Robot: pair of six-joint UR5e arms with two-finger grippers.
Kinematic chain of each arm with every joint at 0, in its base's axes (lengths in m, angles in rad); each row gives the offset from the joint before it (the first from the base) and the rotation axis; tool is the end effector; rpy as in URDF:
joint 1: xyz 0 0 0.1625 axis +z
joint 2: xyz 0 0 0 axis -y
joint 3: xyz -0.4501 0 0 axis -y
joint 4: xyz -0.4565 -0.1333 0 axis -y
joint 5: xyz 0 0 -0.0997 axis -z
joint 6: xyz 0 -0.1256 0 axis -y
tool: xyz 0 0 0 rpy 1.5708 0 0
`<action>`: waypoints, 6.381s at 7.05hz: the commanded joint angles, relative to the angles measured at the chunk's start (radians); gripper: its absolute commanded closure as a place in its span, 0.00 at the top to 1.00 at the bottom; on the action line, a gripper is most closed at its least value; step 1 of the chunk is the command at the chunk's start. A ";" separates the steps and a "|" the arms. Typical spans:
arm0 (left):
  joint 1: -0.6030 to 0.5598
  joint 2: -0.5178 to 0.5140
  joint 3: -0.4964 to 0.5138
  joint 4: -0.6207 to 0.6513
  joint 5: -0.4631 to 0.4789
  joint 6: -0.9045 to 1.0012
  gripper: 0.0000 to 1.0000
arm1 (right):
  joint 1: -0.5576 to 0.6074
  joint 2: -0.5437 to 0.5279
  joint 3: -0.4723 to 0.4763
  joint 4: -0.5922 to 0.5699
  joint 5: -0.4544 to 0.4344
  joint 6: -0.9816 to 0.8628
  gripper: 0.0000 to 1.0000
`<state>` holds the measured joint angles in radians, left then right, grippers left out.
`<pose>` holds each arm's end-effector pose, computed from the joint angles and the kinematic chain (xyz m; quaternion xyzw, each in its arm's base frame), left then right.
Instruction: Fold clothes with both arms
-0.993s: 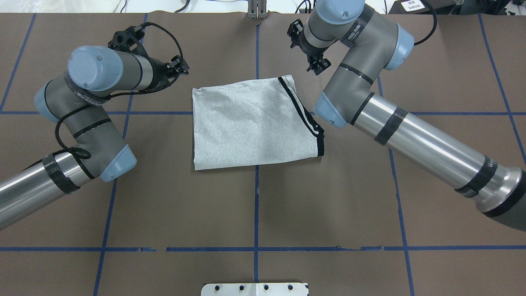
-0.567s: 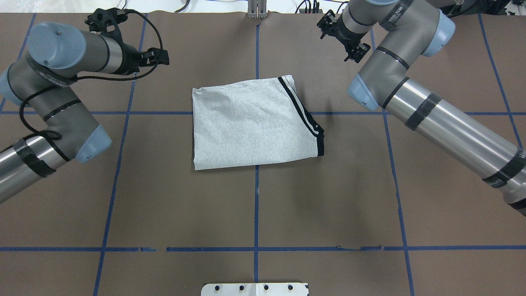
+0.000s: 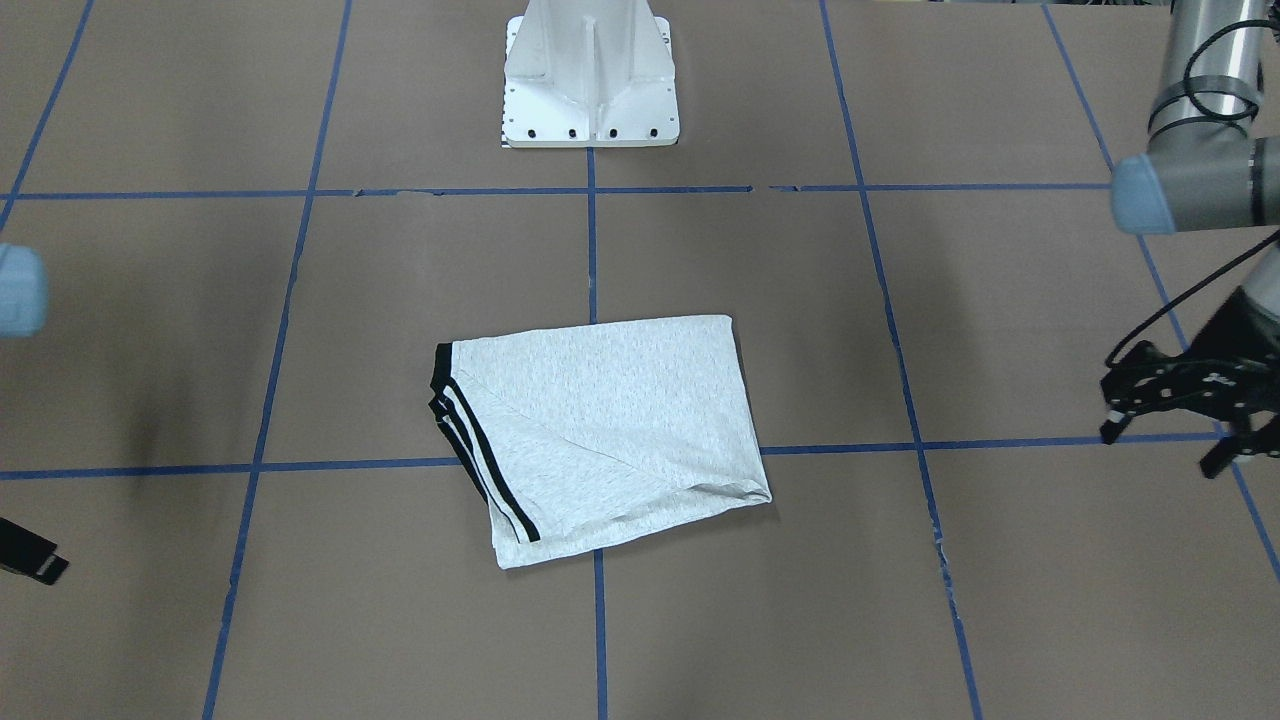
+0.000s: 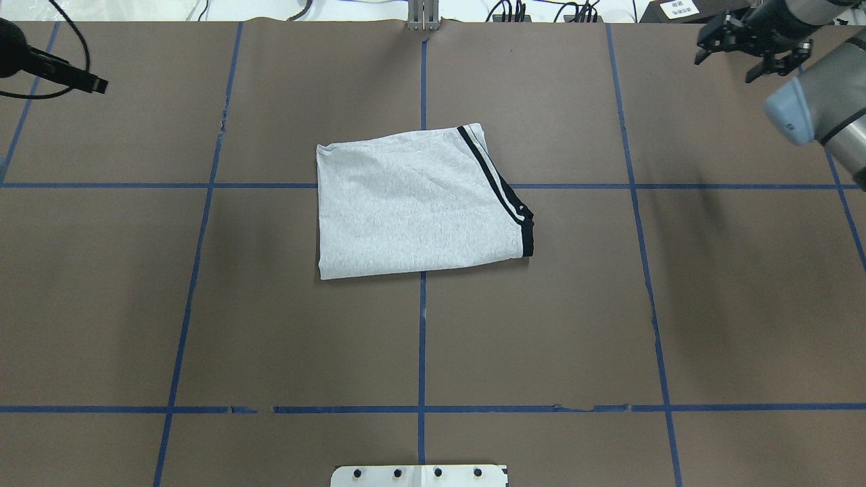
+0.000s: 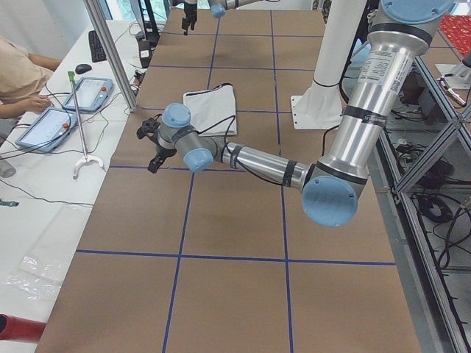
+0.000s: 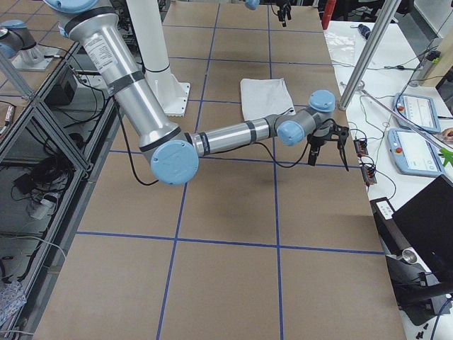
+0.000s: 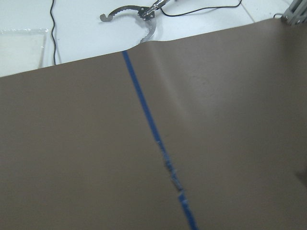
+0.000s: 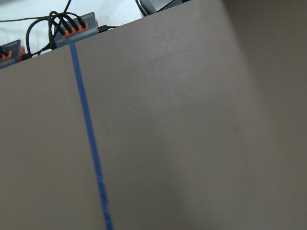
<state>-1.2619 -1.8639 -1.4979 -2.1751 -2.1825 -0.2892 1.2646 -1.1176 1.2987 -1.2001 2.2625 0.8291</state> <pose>0.1602 -0.7033 0.4903 0.2838 0.3762 0.1292 0.8725 -0.1849 -0.7614 0.5151 0.0407 -0.4128 0.1448 0.8983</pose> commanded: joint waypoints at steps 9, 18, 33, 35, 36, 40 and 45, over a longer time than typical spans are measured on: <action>-0.221 0.206 -0.150 0.313 -0.192 0.288 1.00 | 0.214 -0.283 0.218 -0.349 0.037 -0.750 1.00; -0.221 0.261 -0.222 0.311 -0.198 0.285 1.00 | 0.196 -0.352 0.321 -0.334 0.068 -0.752 1.00; -0.220 0.252 -0.202 0.324 -0.191 0.285 1.00 | 0.176 -0.352 0.346 -0.311 0.089 -0.748 1.00; -0.220 0.256 -0.208 0.325 -0.195 0.283 1.00 | 0.176 -0.355 0.346 -0.311 0.091 -0.748 1.00; -0.220 0.253 -0.194 0.325 -0.195 0.283 1.00 | 0.176 -0.354 0.353 -0.312 0.091 -0.748 1.00; -0.223 0.261 -0.209 0.324 -0.192 0.285 1.00 | 0.176 -0.355 0.350 -0.312 0.078 -0.749 1.00; -0.221 0.255 -0.209 0.325 -0.198 0.285 1.00 | 0.182 -0.390 0.366 -0.312 0.077 -0.749 1.00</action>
<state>-1.4834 -1.6129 -1.7040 -1.8493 -2.3807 -0.0046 1.4433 -1.4904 1.6554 -1.5125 2.3399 0.0792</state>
